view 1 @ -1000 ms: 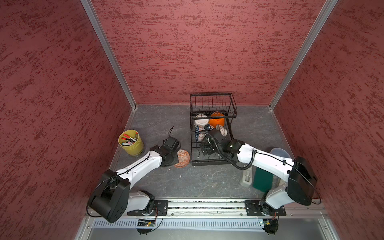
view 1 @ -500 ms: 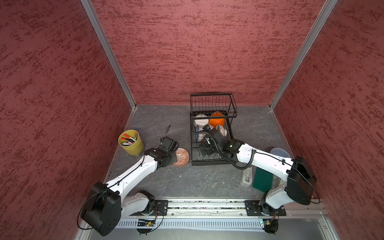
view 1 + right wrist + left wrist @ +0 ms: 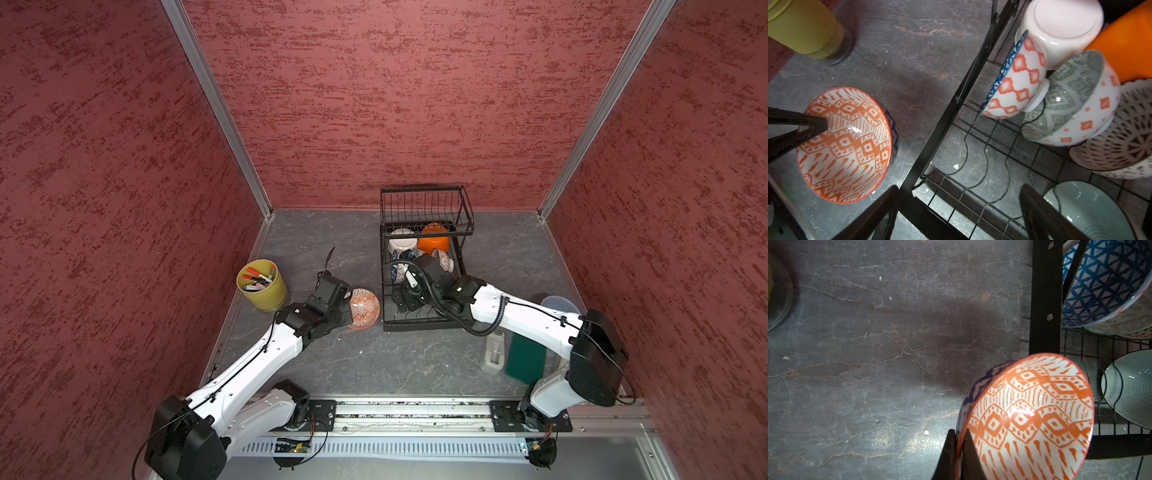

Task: Load the bowls into the dish rack
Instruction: 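Lift the orange-patterned bowl with the left gripper while right gripper grasps its rim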

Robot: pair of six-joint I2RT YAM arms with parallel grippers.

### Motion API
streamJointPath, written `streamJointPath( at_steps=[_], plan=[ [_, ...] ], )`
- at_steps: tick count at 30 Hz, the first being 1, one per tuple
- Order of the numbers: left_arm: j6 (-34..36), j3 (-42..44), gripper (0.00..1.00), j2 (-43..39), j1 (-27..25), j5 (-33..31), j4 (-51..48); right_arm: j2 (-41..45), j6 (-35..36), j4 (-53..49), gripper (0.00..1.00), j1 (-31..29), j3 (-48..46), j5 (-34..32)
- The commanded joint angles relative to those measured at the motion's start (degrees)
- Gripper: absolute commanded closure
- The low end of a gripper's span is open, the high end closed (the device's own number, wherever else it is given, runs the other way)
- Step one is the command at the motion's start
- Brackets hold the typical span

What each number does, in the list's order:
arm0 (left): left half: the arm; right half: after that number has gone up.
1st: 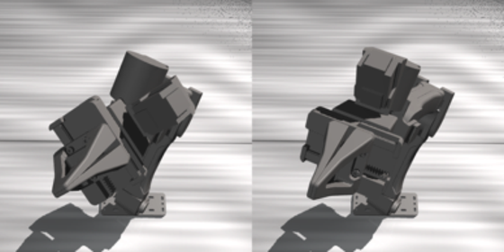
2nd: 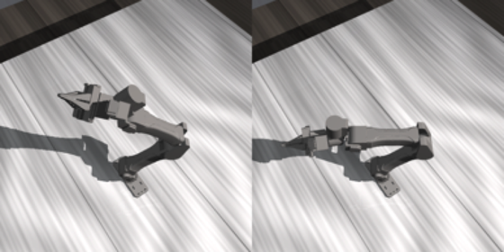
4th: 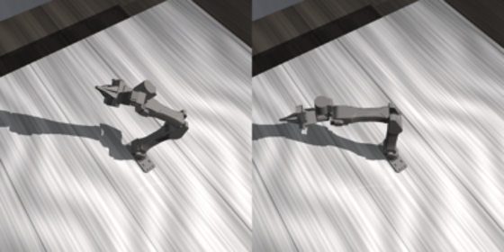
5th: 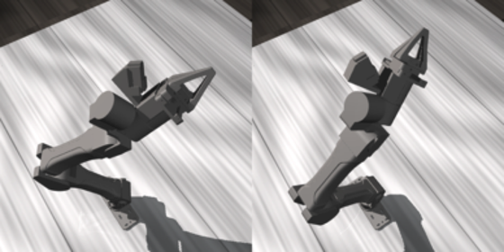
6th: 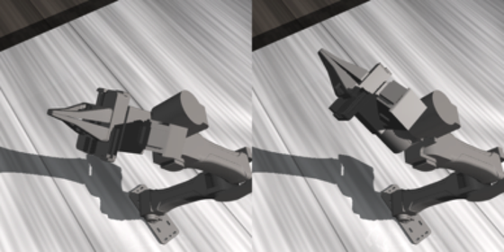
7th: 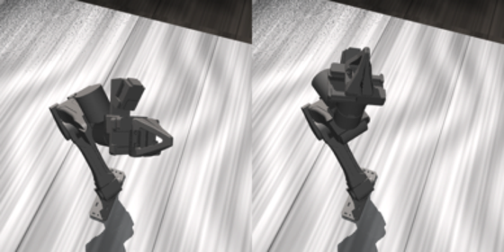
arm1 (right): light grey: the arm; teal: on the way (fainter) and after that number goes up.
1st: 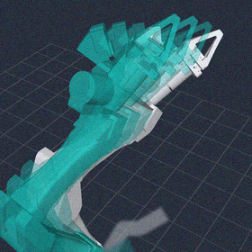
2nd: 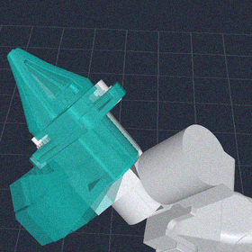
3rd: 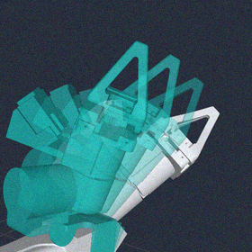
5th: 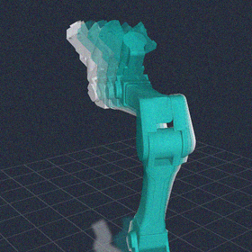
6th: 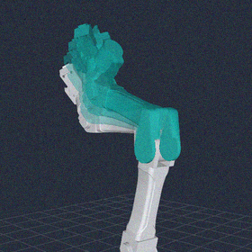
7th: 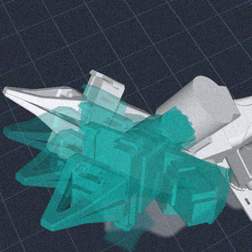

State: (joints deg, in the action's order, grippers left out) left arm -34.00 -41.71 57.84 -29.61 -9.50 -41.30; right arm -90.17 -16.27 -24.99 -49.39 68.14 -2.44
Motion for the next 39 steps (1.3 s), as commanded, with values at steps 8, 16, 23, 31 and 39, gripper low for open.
streamJointPath(
  at_steps=[8,16,23,31,39],
  plan=[
    [-0.01,-4.39,1.00,-0.25,-3.82,-2.89,1.51,-3.53,-2.58,0.91,0.17,-1.40,4.56,6.83],
    [-0.10,-5.99,1.00,0.33,-6.36,-3.81,1.66,-5.62,-3.67,0.65,0.36,-2.12,6.08,7.36],
    [-0.54,-6.31,1.00,1.24,-7.31,-4.74,1.66,-6.62,-4.20,0.57,0.56,-2.37,6.91,7.12],
    [-0.45,-6.27,1.00,1.31,-7.33,-4.74,2.01,-7.99,-4.46,0.03,0.70,-2.46,7.58,6.66],
    [-0.45,-5.84,1.00,1.31,-7.39,-4.63,2.58,-8.43,-4.91,0.35,0.85,-2.60,8.33,6.15]
  ],
)
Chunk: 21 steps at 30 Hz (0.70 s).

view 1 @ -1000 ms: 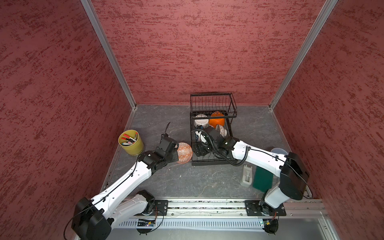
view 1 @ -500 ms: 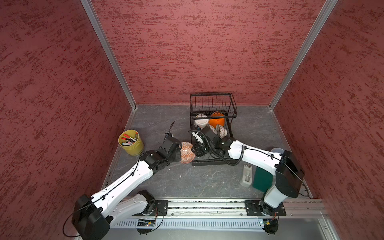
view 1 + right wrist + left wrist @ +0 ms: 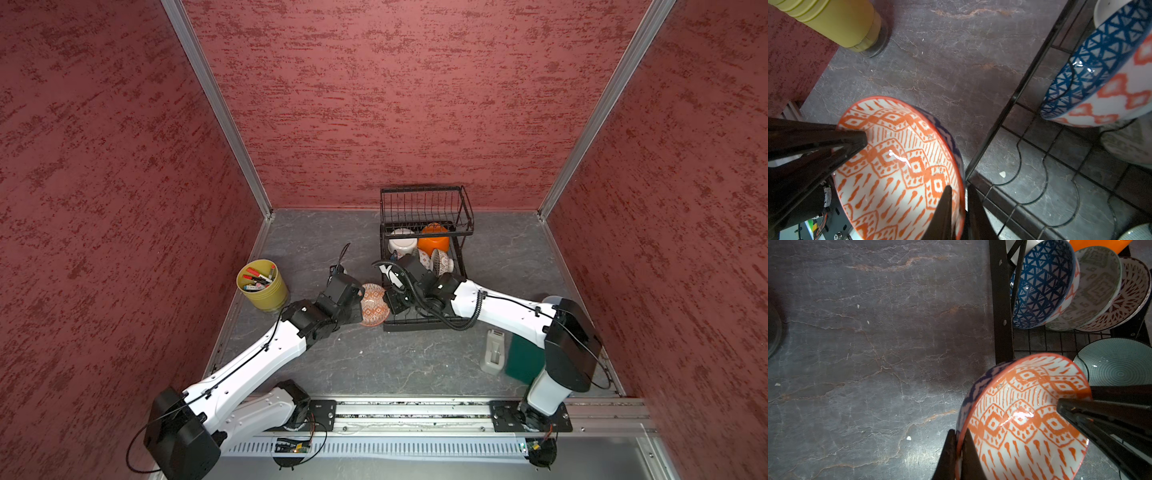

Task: Load the bowls into the dish rack
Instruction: 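Lift the orange-patterned bowl with the left gripper while right gripper grasps its rim, then carry the orange-patterned bowl into the rack with the right gripper while left gripper releases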

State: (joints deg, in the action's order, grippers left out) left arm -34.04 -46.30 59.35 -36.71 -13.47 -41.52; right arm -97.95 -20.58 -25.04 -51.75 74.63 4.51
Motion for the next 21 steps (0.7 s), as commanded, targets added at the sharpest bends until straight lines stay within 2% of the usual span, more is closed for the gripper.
streamJointPath(
  at_steps=[1,7,9,12,21],
  plan=[
    [-0.41,-1.19,1.00,-0.20,-0.26,-0.72,2.84,-0.74,-0.69,0.43,0.86,-0.33,1.88,-0.82],
    [-0.64,-0.91,1.00,-0.47,-0.25,-0.70,3.34,-1.58,-0.86,-0.17,0.93,-0.46,2.53,-1.13],
    [-0.72,-0.75,1.00,-0.47,-0.29,-0.51,3.76,-1.92,-0.96,-0.60,0.99,-0.52,2.80,-1.55],
    [-0.77,-0.54,1.00,-0.38,-0.25,-0.32,4.14,-2.02,-1.21,-1.02,1.00,-0.70,3.06,-3.01],
    [-0.84,-0.03,0.73,-0.95,-0.30,-0.32,4.32,-0.23,-1.27,-1.51,1.00,-0.87,3.24,-5.80]
  ],
)
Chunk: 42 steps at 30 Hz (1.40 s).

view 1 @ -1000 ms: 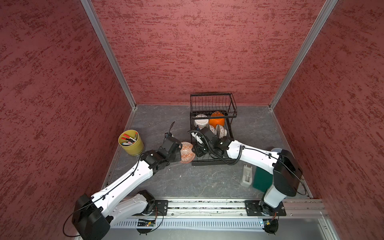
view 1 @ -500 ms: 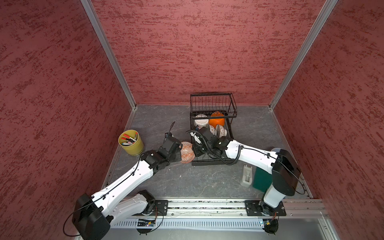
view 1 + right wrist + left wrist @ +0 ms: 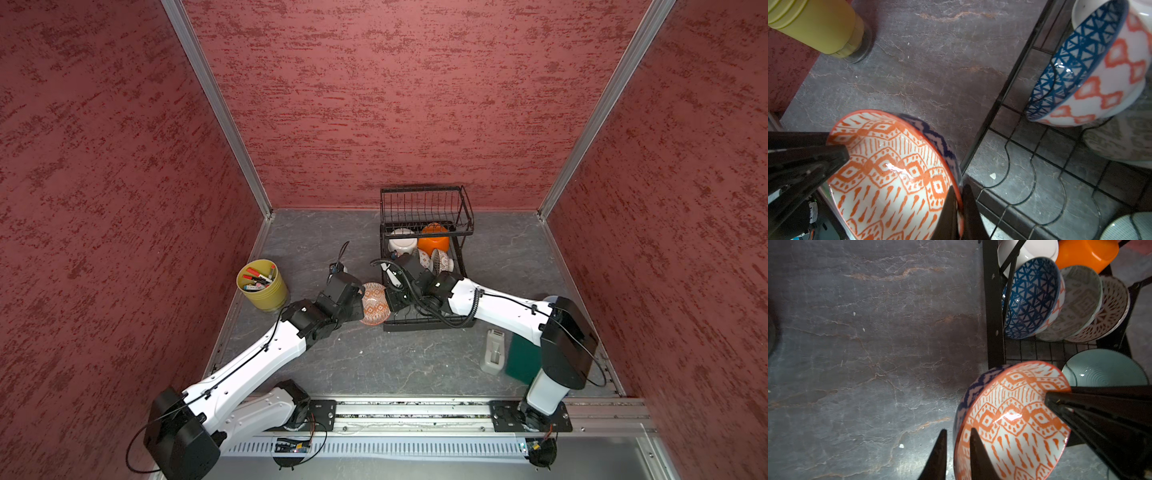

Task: Load the bowls into the dish rack
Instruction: 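Carry the orange-patterned bowl into the rack with the right gripper while left gripper releases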

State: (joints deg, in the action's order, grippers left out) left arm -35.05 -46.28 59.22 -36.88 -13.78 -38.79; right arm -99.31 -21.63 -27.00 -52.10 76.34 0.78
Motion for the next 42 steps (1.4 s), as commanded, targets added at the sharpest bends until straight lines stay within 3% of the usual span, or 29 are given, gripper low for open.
streamJointPath(
  at_steps=[1,9,15,32,42],
  plan=[
    [0.24,-0.03,0.70,-1.07,-0.04,-0.13,1.52,1.30,-0.25,0.40,1.00,-0.53,1.54,-2.28],
    [0.16,1.09,0.37,-3.61,-0.12,-0.89,1.49,3.87,0.77,-2.57,1.00,-0.50,2.15,-6.90],
    [0.14,2.11,0.00,-5.15,0.01,-1.42,2.16,6.10,2.00,-5.63,1.00,-0.53,2.41,-13.13],
    [0.17,3.64,0.00,-5.56,1.13,-2.40,3.77,7.30,2.25,-16.89,1.00,-0.61,2.50,-39.07],
    [0.59,4.53,0.00,-5.92,2.94,-2.25,4.59,2.59,0.26,-25.71,1.00,-3.12,5.67,-53.04]
  ],
)
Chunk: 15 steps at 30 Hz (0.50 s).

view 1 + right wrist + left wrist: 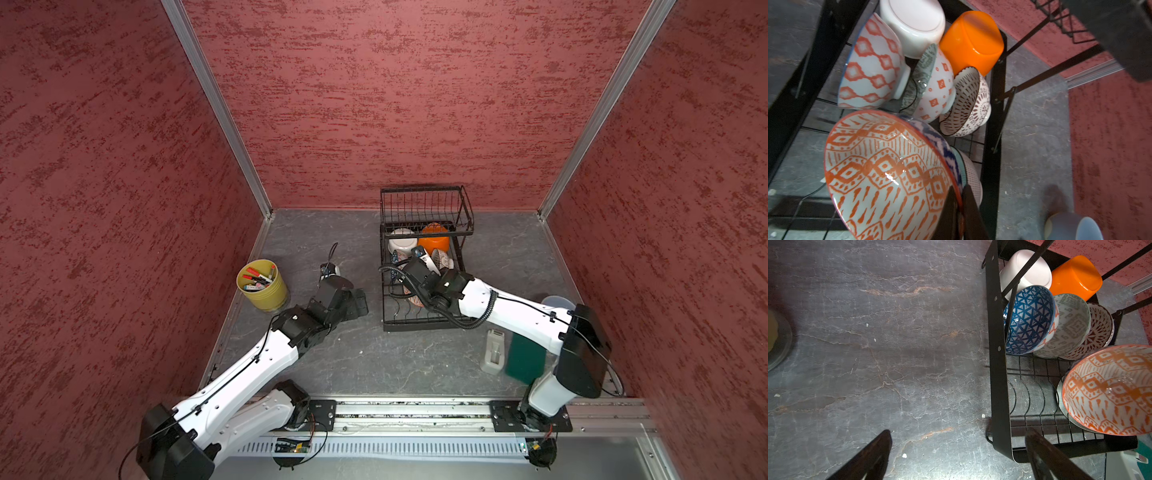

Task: Load the bowls into the dish rack
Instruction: 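Carry the orange-patterned bowl into the rack with the right gripper while left gripper releases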

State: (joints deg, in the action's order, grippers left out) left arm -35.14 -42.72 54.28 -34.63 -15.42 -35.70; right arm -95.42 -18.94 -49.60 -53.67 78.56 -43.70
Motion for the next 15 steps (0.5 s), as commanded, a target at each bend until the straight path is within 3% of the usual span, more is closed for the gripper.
streamJointPath(
  at_steps=[1,15],
  plan=[
    [0.68,1.18,0.00,-1.10,0.99,-0.45,1.75,-2.07,-2.78,-4.02,1.00,-2.05,3.97,-9.86],
    [2.70,4.25,0.00,-4.26,7.31,2.80,3.13,-10.90,-12.34,-19.27,1.00,-4.89,8.35,-17.57]
  ],
)
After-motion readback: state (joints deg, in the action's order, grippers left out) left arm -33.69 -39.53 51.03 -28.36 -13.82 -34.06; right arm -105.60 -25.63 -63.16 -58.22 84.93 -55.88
